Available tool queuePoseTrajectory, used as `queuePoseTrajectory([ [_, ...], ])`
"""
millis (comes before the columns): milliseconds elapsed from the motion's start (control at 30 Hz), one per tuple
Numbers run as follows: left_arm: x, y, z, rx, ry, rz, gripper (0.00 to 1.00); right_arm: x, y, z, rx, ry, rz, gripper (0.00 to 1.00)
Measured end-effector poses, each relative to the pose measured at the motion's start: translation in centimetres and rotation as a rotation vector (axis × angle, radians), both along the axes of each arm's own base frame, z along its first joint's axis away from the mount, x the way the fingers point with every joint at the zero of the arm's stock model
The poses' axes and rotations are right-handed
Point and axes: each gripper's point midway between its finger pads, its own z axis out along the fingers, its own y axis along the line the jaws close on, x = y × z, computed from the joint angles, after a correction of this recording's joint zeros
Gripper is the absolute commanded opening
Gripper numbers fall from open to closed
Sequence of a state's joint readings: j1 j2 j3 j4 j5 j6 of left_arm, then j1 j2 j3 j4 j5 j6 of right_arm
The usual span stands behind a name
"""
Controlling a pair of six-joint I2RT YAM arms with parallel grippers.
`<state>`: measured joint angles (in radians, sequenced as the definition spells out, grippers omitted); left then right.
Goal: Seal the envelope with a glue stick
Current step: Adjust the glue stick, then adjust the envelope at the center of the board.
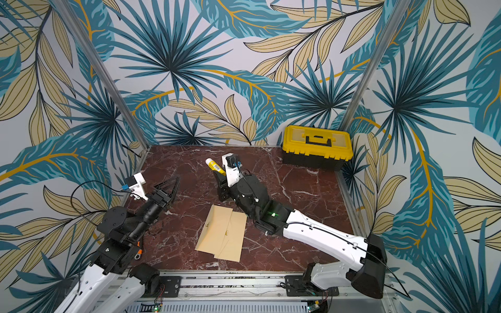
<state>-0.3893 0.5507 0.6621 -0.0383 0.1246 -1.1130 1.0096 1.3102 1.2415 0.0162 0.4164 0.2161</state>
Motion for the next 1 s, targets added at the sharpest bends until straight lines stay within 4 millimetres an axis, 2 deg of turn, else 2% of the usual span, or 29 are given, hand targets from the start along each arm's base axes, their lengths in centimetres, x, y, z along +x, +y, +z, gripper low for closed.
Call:
queuePoseTrajectory([
  [67,0.0,-0.3,-1.2,0.111,0.037,-0.018,0.54,0.1,-0.4,-0.4,-0.024,0.068,-0.026,0.00],
  [167,0.1,-1.4,-4.7,0.281,0.127,-0.094,0.51,0.0,-0.5,-2.2,-0.084,0.184,-0.048,0.00],
  [333,-0.5,-3.1,-13.1,0.476,0.345,-0.252,0.48,-0.4,-0.4,-7.3,-0.227,0.395,-0.070,0.00],
  [400,-1.3,-3.3,-16.8,0.538,0.429,-0.299,0.48,-0.7,-0.4,-9.5,-0.286,0.484,-0.076,0.00],
  [600,-3.6,-3.9,-24.2,0.652,0.571,-0.400,0.51,-1.3,-0.5,-14.9,-0.402,0.697,-0.087,0.00],
  [733,-4.2,-4.3,-27.7,0.728,0.645,-0.436,0.54,-1.5,-0.2,-16.9,-0.428,0.787,-0.080,0.00],
  [867,-4.3,-4.6,-29.5,0.855,0.655,-0.434,0.57,-1.8,0.2,-18.0,-0.439,0.836,-0.063,0.00],
  [1000,-3.9,-4.7,-30.9,0.928,0.665,-0.431,0.57,-2.3,0.4,-18.2,-0.435,0.860,-0.043,0.00],
])
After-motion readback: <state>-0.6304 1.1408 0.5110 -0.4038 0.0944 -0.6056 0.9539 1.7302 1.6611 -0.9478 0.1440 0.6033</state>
